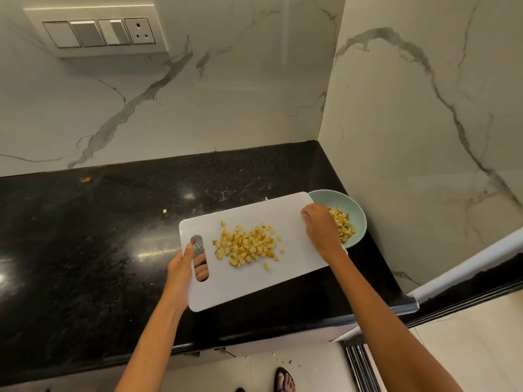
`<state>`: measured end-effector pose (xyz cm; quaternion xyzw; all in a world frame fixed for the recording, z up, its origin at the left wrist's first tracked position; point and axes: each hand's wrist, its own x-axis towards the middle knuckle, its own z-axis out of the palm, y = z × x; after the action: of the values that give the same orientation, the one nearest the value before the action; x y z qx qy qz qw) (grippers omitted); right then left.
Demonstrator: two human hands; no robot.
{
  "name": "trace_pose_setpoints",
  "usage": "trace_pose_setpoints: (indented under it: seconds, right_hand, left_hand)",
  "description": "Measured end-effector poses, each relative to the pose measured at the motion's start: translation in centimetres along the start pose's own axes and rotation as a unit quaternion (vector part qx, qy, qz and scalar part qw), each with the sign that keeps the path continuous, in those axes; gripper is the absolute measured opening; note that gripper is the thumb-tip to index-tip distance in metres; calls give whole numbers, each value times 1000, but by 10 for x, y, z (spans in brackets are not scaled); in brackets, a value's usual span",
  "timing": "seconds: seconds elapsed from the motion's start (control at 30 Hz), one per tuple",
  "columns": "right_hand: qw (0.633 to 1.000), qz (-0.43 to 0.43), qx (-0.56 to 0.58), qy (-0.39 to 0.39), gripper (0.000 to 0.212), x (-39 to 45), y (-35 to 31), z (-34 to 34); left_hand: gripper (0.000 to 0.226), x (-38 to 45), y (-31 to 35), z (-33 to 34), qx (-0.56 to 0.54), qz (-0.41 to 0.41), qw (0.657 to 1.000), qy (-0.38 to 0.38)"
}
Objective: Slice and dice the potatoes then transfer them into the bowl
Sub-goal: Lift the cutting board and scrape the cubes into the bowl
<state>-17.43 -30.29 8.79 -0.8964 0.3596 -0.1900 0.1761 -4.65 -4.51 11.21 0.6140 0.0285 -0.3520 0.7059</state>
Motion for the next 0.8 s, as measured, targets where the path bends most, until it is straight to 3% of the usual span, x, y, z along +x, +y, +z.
trace_pose_setpoints:
  seconds: [0.13, 0.2, 0.3, 0.43, 0.6, 0.7, 0.8]
  right_hand:
    - [979, -108, 154, -85, 35, -28, -48, 6]
    - [966, -177, 149, -114, 48, -42, -67, 18]
    - [965, -234, 97, -64, 35, -50, -77, 33]
    - [980, -193, 49, -29, 21, -33, -56, 26]
    - [987, -153, -53, -8, 20, -6, -20, 10]
    - [986, -152, -66, -7, 27, 1, -6, 5]
    - [992, -105, -65, -3, 15, 9, 12, -4]
  left_hand:
    - [17, 0, 0, 4, 10, 11, 1000, 4]
    - [17, -1, 1, 6, 12, 15, 1000, 4]
    - [18, -4, 1, 7, 5, 12, 1000, 2]
    - [18, -3, -3, 5, -4, 3, 1000, 8]
    - [17, -1, -1, 3, 4, 6, 1000, 7]
    - [17, -1, 2, 4, 6, 5, 1000, 1]
    - [17, -1, 1, 3, 4, 2, 1000, -2]
